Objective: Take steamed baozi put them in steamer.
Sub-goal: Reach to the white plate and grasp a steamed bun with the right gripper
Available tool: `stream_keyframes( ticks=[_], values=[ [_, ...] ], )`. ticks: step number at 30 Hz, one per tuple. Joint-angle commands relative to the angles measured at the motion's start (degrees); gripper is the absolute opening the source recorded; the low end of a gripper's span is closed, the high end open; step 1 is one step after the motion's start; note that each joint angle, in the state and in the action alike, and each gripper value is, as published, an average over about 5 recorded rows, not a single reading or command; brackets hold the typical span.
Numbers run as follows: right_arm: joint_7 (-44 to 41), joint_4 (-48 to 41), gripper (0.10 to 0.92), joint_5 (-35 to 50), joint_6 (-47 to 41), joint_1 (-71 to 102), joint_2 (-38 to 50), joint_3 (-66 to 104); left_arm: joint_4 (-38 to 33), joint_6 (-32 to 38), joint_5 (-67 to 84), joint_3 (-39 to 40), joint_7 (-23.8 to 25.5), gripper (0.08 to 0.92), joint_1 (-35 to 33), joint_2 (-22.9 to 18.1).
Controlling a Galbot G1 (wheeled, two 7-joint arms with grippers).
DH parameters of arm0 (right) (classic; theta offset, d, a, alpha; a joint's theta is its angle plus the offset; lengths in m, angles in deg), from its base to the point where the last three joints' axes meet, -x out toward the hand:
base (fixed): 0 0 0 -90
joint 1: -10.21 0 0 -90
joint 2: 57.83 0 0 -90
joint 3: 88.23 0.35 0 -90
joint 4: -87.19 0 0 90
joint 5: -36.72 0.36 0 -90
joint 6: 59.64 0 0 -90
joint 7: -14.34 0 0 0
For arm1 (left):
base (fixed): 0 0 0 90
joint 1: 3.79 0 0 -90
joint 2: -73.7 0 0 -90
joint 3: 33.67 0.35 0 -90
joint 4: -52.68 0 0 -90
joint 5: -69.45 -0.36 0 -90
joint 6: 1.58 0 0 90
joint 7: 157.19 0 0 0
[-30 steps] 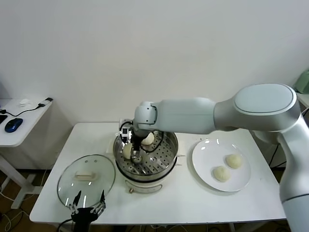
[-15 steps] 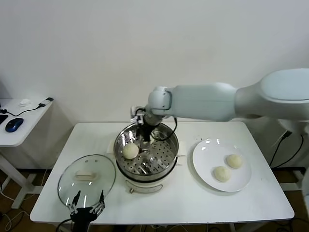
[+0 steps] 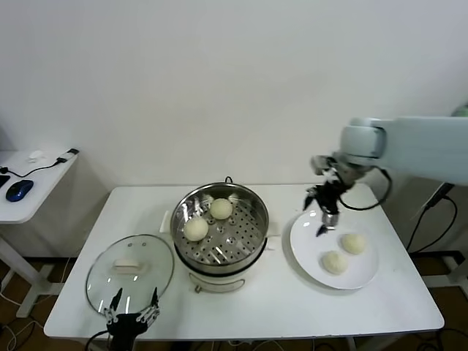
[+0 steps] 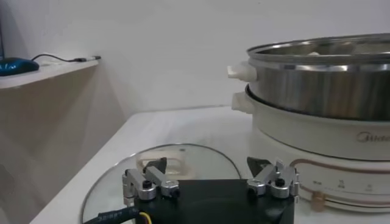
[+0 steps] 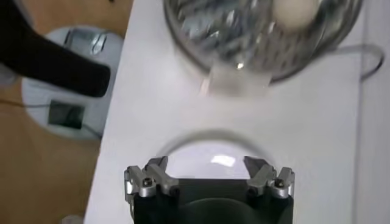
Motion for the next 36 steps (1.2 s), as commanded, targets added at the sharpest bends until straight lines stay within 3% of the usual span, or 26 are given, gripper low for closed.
stream_keyframes(
  ticks=[1, 14, 36],
  values=[
    [2.9, 0.9, 0.823, -13.7, -2.4, 11.7, 12.4, 3.4, 0.0, 0.0, 0.0, 0.1, 0.0, 0.823, 0.0, 0.1],
    [7.0, -8.8, 0.823, -17.3, -6.1, 31.8, 8.7, 19.6, 0.7, 0.2, 0.1, -0.5, 0.0, 0.823, 0.0, -0.7],
    [9.2, -14.6, 0.822, -17.1, -7.8, 36.3, 2.6, 23.9, 1.1, -0.2, -0.1, -0.4, 0.1, 0.823, 0.5, -0.6]
  ],
)
